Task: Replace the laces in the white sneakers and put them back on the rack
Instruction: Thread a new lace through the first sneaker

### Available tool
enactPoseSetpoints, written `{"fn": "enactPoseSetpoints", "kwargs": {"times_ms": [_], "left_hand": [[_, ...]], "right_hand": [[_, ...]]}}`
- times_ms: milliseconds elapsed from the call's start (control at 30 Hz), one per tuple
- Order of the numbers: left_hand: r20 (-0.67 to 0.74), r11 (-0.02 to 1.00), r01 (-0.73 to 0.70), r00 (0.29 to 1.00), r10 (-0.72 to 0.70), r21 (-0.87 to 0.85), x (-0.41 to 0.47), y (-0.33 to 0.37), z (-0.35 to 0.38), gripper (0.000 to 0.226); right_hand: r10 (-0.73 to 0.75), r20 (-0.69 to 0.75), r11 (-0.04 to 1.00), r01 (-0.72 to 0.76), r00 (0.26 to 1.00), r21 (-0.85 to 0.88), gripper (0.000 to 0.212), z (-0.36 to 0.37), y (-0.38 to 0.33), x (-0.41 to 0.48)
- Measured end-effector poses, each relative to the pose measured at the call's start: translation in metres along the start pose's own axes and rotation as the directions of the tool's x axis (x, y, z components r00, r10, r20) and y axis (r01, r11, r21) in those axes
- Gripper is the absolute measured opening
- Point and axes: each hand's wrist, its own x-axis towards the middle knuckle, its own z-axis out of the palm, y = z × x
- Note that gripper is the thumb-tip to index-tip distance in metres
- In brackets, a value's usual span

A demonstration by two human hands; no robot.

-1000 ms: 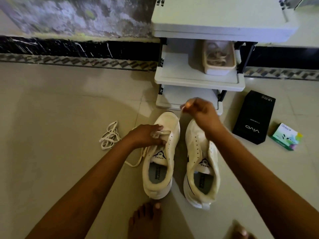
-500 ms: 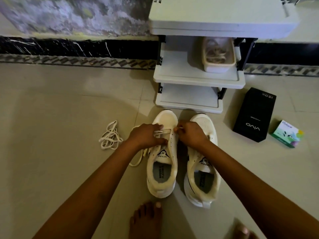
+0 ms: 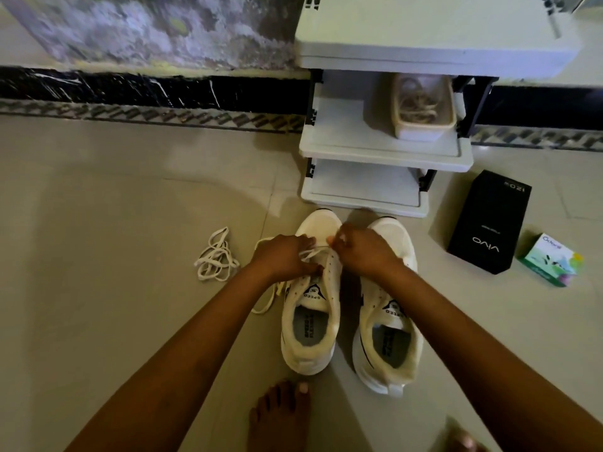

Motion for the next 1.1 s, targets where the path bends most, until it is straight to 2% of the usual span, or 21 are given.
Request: {"fn": "enactPoseSetpoints", "kwargs": {"times_ms": [67, 233, 333, 400, 433, 467, 500, 533, 567, 600, 633, 667, 733, 767, 800, 867, 933, 967, 1000, 1067, 1100], "left_hand": [[-0.005, 1.000, 0.015, 1.000, -0.015, -0.011, 0.001, -0.001, 0.001, 0.074], [-0.012, 1.000, 0.017, 1.000, -0.018, -0.014, -0.001, -0.001, 0.001, 0.073], [-0.002, 1.000, 0.005, 1.000, -0.005, 0.015, -0.001, -0.001, 0.001, 0.073], [0.001, 1.000, 0.006, 1.000, -0.006, 0.018, -0.001, -0.001, 0.001, 0.074], [-0.006, 1.000, 0.010, 1.000, -0.010, 0.014, -0.002, -0.001, 0.001, 0.074], [-0.011, 1.000, 0.014, 1.000, -0.014, 0.010, -0.002, 0.000, 0.001, 0.073], [-0.016, 1.000, 0.014, 1.000, -0.014, 0.014, -0.003, 0.000, 0.001, 0.073], [-0.019, 1.000, 0.008, 1.000, -0.007, 0.028, -0.003, 0.001, 0.001, 0.073], [-0.015, 0.999, 0.002, 1.000, -0.001, 0.042, -0.003, 0.001, -0.001, 0.073], [-0.007, 0.999, -0.002, 1.000, 0.002, 0.047, -0.004, 0.002, -0.001, 0.073], [-0.006, 0.999, -0.001, 1.000, 0.001, 0.042, -0.004, 0.003, -0.002, 0.073], [-0.006, 0.999, 0.002, 1.000, -0.002, 0.033, -0.005, 0.003, -0.003, 0.073], [-0.004, 1.000, 0.006, 1.000, -0.006, 0.012, -0.006, 0.003, -0.003, 0.074], [-0.011, 1.000, 0.010, 1.000, -0.010, 0.010, -0.005, 0.003, -0.003, 0.074], [-0.016, 1.000, 0.014, 1.000, -0.013, 0.018, -0.005, 0.004, -0.002, 0.074], [-0.023, 0.998, 0.015, 1.000, -0.014, 0.055, -0.005, 0.006, -0.001, 0.074], [-0.017, 0.999, 0.004, 1.000, -0.003, 0.032, -0.006, 0.006, -0.002, 0.073], [0.009, 0.998, -0.003, 1.000, 0.003, -0.056, -0.007, 0.003, -0.004, 0.072], [0.041, 0.977, -0.003, 0.999, 0.012, -0.215, -0.010, 0.000, -0.007, 0.067], [0.046, 0.834, 0.021, 0.999, 0.005, -0.552, -0.015, -0.015, -0.014, 0.050], [0.003, 0.771, 0.035, 0.999, -0.042, -0.636, -0.019, -0.024, -0.017, 0.041]], "right_hand": [[0.006, 0.025, 0.992, -0.003, 1.000, -0.124, 0.036, 0.013, 0.007, -0.002], [0.004, -0.032, 0.994, -0.007, 0.999, -0.109, 0.033, -0.007, 0.012, 0.015], [0.035, 0.085, 0.988, -0.021, 0.996, -0.155, 0.039, -0.003, 0.010, 0.017], [0.012, 0.130, 0.981, 0.014, 0.991, -0.193, 0.033, 0.005, 0.011, 0.012], [-0.012, 0.117, 0.988, 0.030, 0.993, -0.150, 0.028, 0.004, 0.011, 0.009], [-0.037, 0.089, 0.999, 0.038, 0.995, -0.009, 0.023, -0.004, 0.009, 0.006], [-0.047, 0.055, 0.973, 0.033, 0.997, 0.228, 0.018, -0.016, 0.004, 0.001], [-0.045, 0.000, 0.870, 0.039, 0.999, 0.492, 0.017, -0.034, -0.004, -0.003], [-0.025, -0.087, 0.711, 0.079, 0.996, 0.699, 0.019, -0.055, -0.012, -0.005], [0.007, -0.175, 0.556, 0.142, 0.985, 0.819, 0.020, -0.076, -0.018, -0.008], [0.033, -0.242, 0.445, 0.203, 0.970, 0.872, 0.022, -0.091, -0.023, -0.008], [0.049, -0.279, 0.379, 0.241, 0.959, 0.893, 0.024, -0.099, -0.026, -0.008], [0.079, -0.271, 0.346, 0.229, 0.959, 0.910, 0.027, -0.093, -0.026, -0.007], [0.099, -0.245, 0.377, 0.191, 0.964, 0.906, 0.027, -0.086, -0.024, -0.007], [0.121, -0.221, 0.457, 0.144, 0.968, 0.878, 0.028, -0.078, -0.022, -0.007], [0.142, -0.212, 0.684, 0.059, 0.967, 0.727, 0.027, -0.067, -0.014, -0.006], [0.114, -0.227, 0.840, 0.028, 0.967, 0.542, 0.031, -0.064, -0.006, -0.003], [0.091, -0.234, 0.902, 0.019, 0.968, 0.432, 0.034, -0.063, -0.004, -0.002], [0.072, -0.238, 0.942, 0.013, 0.969, 0.334, 0.036, -0.062, -0.002, -0.001], [0.054, -0.248, 0.960, 0.019, 0.967, 0.279, 0.040, -0.059, -0.001, 0.000], [0.051, -0.253, 0.952, 0.030, 0.966, 0.305, 0.039, -0.057, -0.003, -0.001]]}}
